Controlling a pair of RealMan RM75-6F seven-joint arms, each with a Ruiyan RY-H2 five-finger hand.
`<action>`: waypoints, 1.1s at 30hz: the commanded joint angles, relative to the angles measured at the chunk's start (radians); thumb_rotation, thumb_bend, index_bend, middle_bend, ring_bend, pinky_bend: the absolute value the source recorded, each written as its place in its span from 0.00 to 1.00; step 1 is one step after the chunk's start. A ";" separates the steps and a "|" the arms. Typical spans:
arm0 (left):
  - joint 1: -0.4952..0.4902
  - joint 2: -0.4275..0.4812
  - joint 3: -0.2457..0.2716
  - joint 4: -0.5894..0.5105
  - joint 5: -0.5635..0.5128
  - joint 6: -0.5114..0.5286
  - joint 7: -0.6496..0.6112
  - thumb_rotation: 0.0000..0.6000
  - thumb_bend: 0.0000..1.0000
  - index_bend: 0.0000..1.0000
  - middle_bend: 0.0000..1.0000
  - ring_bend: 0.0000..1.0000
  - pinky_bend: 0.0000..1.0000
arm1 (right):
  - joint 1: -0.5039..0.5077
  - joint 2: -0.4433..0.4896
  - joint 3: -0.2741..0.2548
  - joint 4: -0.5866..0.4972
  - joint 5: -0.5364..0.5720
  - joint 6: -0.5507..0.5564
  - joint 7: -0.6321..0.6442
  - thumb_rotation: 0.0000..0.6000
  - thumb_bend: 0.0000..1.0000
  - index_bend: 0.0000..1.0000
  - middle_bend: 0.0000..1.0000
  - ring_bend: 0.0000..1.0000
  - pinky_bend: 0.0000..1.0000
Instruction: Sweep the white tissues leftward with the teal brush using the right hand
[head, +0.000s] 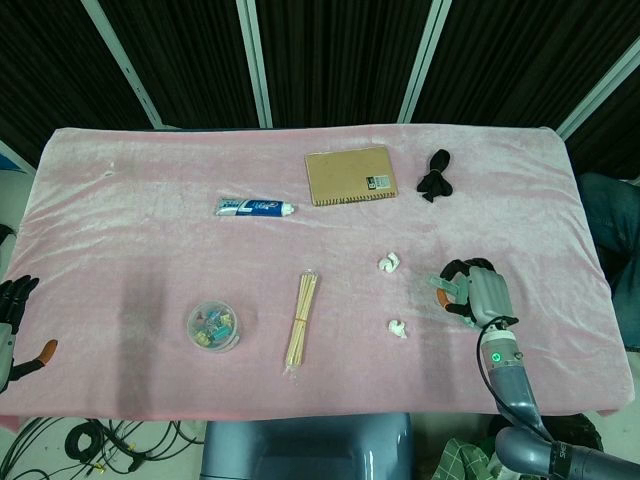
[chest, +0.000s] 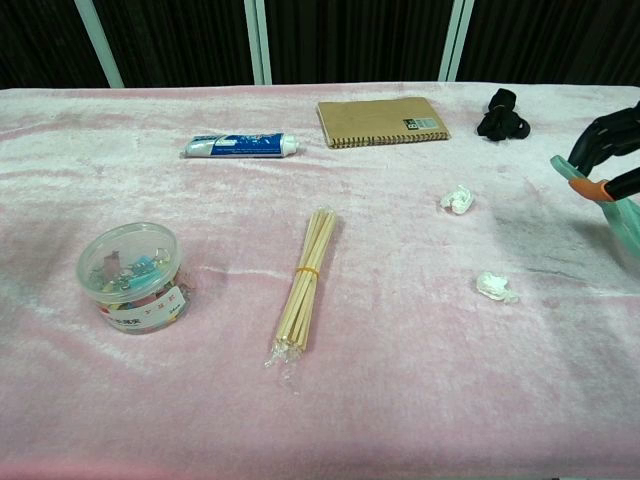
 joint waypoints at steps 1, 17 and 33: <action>0.000 0.001 0.001 0.000 0.001 -0.001 -0.001 1.00 0.28 0.06 0.05 0.00 0.00 | -0.031 0.020 0.006 -0.061 0.029 0.025 -0.003 1.00 0.36 0.64 0.54 0.30 0.15; -0.001 0.002 0.001 -0.002 -0.001 -0.005 -0.001 1.00 0.28 0.06 0.05 0.00 0.00 | -0.106 -0.045 -0.120 -0.177 -0.129 0.143 -0.047 1.00 0.36 0.68 0.56 0.32 0.15; -0.002 0.003 0.000 -0.004 -0.007 -0.007 0.000 1.00 0.28 0.06 0.05 0.00 0.00 | -0.131 -0.224 -0.108 -0.123 -0.157 0.248 -0.095 1.00 0.36 0.71 0.58 0.34 0.15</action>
